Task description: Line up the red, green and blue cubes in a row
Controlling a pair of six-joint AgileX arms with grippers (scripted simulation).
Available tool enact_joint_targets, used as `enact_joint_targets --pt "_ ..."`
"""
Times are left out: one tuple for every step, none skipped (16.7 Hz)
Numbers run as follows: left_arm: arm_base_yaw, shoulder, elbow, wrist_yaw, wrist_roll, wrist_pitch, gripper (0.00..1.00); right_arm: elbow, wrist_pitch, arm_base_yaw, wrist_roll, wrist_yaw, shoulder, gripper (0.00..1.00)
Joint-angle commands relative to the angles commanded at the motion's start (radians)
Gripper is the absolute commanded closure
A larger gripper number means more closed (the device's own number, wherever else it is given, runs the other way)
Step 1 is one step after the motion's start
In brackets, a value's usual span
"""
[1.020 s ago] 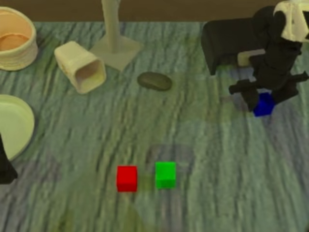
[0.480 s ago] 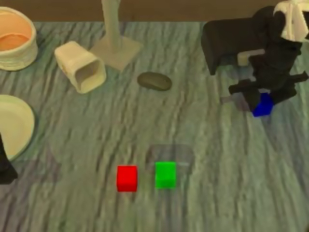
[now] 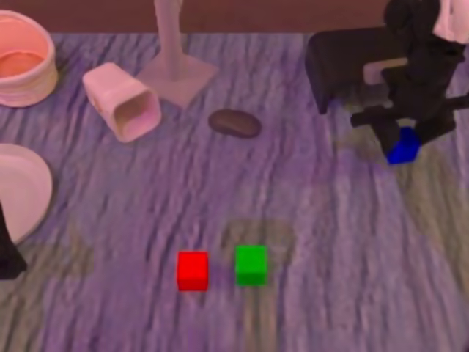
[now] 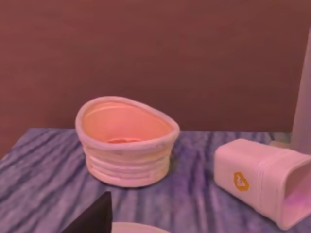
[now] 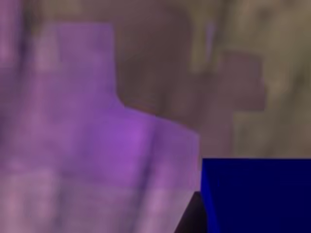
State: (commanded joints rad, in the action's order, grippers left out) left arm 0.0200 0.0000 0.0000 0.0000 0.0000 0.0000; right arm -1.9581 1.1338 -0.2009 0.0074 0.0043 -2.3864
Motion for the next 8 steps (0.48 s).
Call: enact_joint_targets --pt "0.0 0.0 0.0 0.0 0.0 0.0 0.0 -0.027 0.043 -0.001 0.0 0.0 0.01 1.0" --pt "0.0 0.0 0.0 0.0 0.0 0.0 0.0 -0.052 0.077 -0.002 0.0 0.0 0.019 1.0" --pt "0.0 0.0 0.0 0.0 0.0 0.0 0.0 -0.072 0.1 -0.003 -0.001 0.0 0.028 1.0" --pt "0.0 0.0 0.0 0.0 0.0 0.0 0.0 -0.083 0.112 -0.004 -0.001 0.0 0.034 1.0" --pt "0.0 0.0 0.0 0.0 0.0 0.0 0.0 -0.085 0.115 -0.004 -0.001 0.0 0.035 1.0" --pt "0.0 0.0 0.0 0.0 0.0 0.0 0.0 -0.085 0.115 -0.004 -0.001 0.0 0.035 1.0" --pt "0.0 0.0 0.0 0.0 0.0 0.0 0.0 -0.085 0.115 -0.004 -0.001 0.0 0.035 1.0" --pt "0.0 0.0 0.0 0.0 0.0 0.0 0.0 -0.084 0.113 0.001 0.001 0.0 0.032 1.0"
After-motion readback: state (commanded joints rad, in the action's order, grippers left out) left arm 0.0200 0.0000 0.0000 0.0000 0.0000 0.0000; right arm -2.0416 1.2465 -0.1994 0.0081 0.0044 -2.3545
